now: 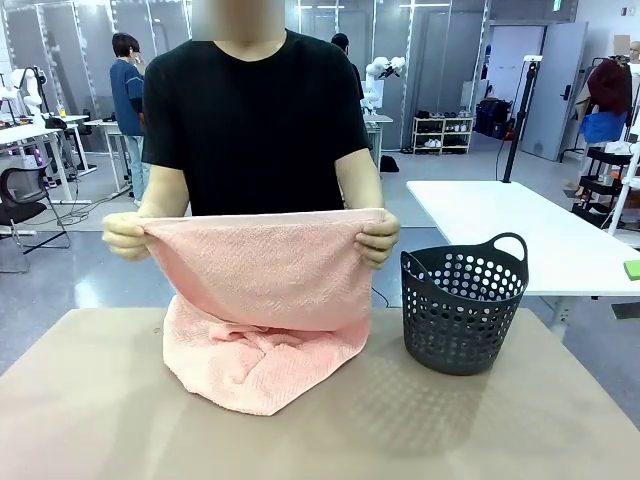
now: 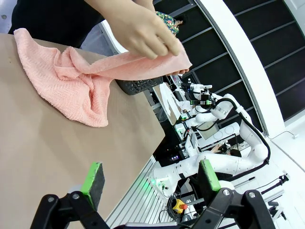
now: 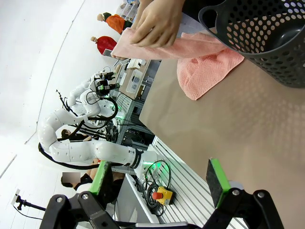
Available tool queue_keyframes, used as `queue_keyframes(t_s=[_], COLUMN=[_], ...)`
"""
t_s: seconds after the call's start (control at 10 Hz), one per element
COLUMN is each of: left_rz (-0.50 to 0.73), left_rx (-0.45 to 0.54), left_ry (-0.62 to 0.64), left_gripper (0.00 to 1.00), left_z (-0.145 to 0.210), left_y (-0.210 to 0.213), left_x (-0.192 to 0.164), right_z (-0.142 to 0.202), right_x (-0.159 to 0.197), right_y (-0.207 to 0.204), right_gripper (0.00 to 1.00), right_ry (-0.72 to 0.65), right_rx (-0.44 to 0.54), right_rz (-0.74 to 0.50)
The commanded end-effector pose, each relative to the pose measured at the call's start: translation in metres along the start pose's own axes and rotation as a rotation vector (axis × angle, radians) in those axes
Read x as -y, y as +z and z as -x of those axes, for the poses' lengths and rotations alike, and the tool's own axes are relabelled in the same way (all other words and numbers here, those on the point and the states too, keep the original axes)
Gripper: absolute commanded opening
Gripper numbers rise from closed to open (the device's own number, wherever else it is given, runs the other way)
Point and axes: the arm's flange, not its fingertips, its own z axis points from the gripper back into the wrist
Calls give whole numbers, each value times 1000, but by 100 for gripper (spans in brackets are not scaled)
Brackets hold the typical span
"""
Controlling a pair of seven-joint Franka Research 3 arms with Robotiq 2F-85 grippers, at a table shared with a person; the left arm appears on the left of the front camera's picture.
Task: Fold the towel.
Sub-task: Grab the top end of the 100 cm Hotel Towel extended by the human.
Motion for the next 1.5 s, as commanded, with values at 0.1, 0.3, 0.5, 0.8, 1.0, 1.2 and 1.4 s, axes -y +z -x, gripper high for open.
queue_keyframes(t_s=[0.1, 0.3, 0.5, 0.8, 1.0, 1.2, 1.4], left_rz=[13, 13, 0, -342, -511, -610, -625], left_rx=[-8, -8, 0, -143, -247, -355, -482], left_ry=[-9, -9, 0, -425, -684, -954, -1186], left_gripper=[100, 100, 100, 100, 100, 100, 100], left_z=[1, 1, 0, -46, -92, -124, -137], left_y=[1, 1, 0, 12, -1, -35, -76], left_x=[0, 0, 0, 64, 121, 180, 229], right_z=[-2, -2, 0, -36, -73, -102, -123], right_x=[1, 1, 0, -54, -106, -158, -210], right_y=[-1, -1, 0, 13, 0, -29, -65], right_gripper=[100, 100, 100, 100, 100, 100, 100], right_ry=[18, 18, 0, 320, 551, 793, 986], right_rx=[12, 12, 0, -100, -241, -446, -594], right_rz=[-12, -12, 0, 171, 296, 436, 565])
